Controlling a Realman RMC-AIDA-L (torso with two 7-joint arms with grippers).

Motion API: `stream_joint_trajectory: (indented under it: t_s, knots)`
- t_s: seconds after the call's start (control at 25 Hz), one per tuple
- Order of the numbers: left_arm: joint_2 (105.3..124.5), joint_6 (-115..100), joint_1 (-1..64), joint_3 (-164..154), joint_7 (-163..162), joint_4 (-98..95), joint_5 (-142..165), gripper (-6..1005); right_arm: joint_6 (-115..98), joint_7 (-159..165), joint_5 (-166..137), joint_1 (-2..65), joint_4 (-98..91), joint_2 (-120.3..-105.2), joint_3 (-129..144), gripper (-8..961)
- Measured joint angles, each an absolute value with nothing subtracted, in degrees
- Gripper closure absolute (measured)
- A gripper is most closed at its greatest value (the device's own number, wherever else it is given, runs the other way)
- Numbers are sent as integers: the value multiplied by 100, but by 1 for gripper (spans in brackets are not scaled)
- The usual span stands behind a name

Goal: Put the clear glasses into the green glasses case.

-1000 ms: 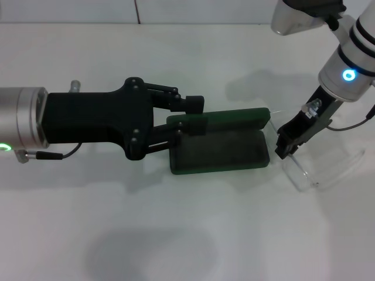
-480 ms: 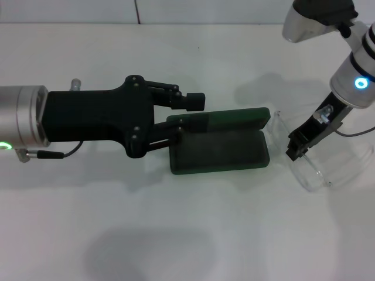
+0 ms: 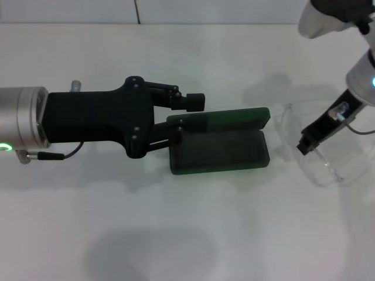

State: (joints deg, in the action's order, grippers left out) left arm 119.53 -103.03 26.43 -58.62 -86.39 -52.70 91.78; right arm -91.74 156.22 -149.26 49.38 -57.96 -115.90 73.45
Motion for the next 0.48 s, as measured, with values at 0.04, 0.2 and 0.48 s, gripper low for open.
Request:
stream_joint_trajectory:
  t_s: [0.04, 0.2, 0.48]
  knots:
    - [11953, -10302, 2642, -5862, -8639, -5250, 9158, 683, -9239, 15624, -14926, 4840, -5999, -11591, 7346, 857]
    - [11950, -10301, 2630, -5856, -8640, -5229, 9045, 684, -9512, 15636, -14907, 4427, -6859, -11579, 7321, 860]
    - [11938, -10308, 2547, -5781, -8643, -5229, 8810, 684, -10063, 15452, -14731, 3818, -8541, -11540, 7116, 864]
